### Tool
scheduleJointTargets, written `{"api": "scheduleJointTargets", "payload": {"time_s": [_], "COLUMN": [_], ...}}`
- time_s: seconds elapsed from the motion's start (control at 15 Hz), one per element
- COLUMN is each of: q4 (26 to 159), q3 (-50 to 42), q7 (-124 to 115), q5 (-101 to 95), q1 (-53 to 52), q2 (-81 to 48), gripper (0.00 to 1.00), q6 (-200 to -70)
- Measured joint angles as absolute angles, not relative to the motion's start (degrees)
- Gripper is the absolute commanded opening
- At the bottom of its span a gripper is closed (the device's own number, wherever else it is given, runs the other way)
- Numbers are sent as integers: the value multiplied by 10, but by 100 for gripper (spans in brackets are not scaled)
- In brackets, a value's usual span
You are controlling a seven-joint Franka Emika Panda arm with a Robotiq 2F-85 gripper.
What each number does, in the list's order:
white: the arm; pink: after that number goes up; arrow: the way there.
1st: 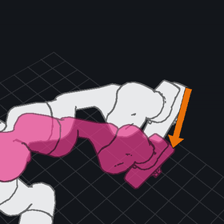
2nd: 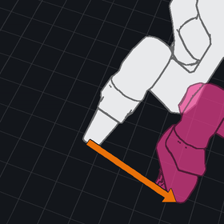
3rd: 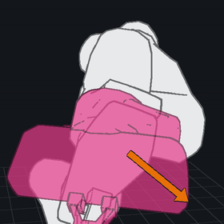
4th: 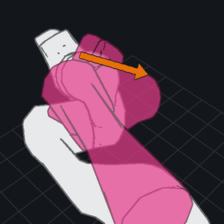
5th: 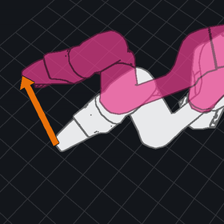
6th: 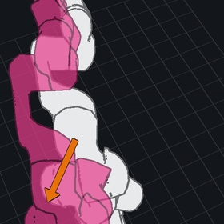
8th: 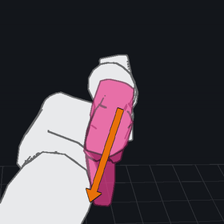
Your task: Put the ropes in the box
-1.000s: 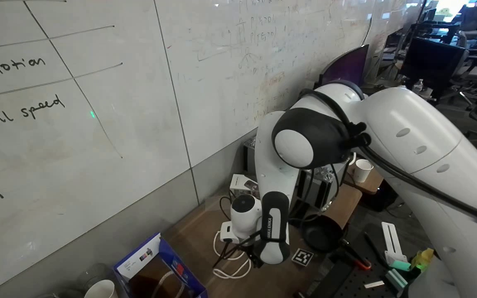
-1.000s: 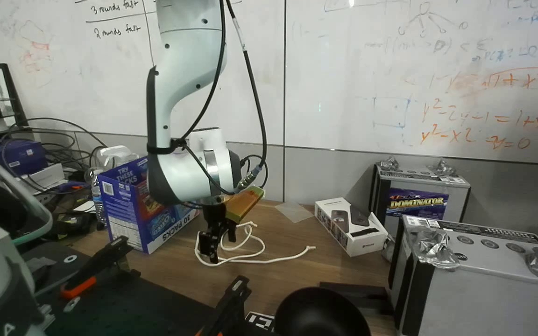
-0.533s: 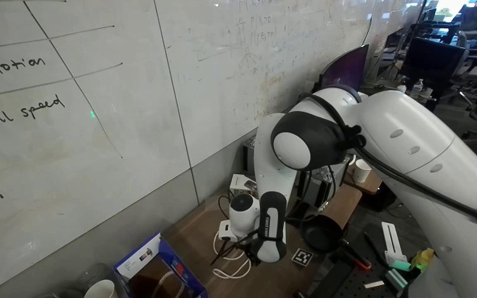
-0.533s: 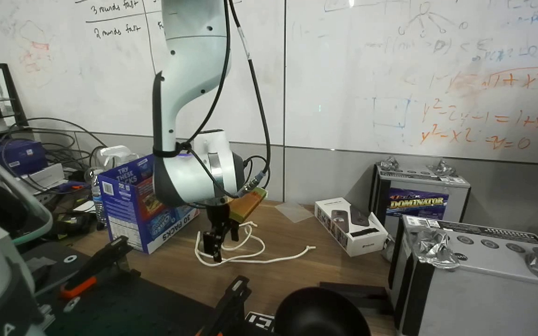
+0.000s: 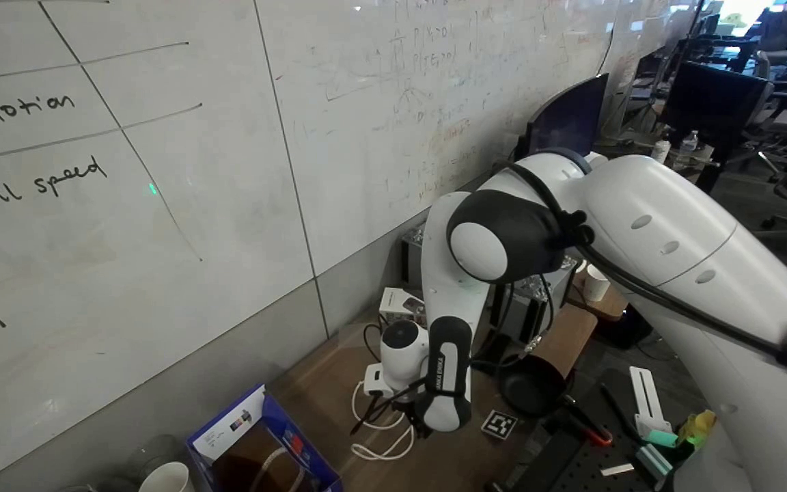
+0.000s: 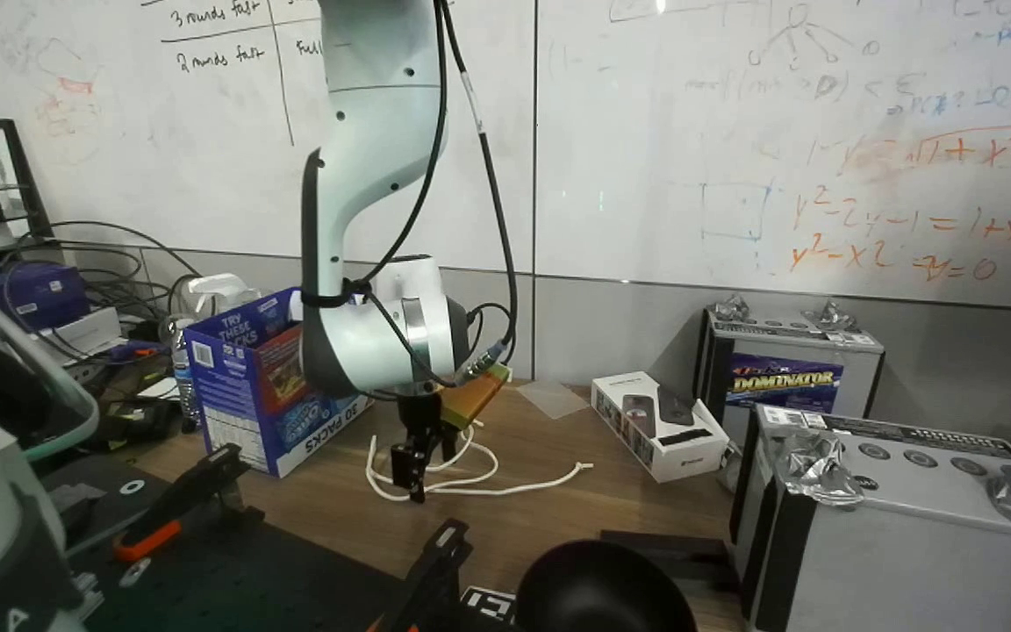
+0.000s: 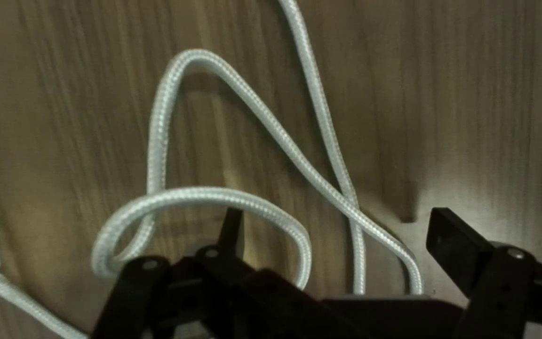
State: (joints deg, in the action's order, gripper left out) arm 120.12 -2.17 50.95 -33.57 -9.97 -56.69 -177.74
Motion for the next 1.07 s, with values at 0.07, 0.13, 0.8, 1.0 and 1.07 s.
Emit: {"api": "scheduleJointTargets", "payload": {"time_s": [0.07,0.13,0.8,1.0,1.07], "q4": [1197,1192,1158,1155,1154], "q3": [-21,-20,-4,1,1], "q7": [510,510,511,512,512], "q5": [-336,-336,-336,-336,-336], "q1": [-99,-99,-94,-89,-88], "q2": [-569,-571,-591,-592,-592], "gripper": [100,100,100,100,100], "q6": [-1775,-1772,-1741,-1733,-1732]}}
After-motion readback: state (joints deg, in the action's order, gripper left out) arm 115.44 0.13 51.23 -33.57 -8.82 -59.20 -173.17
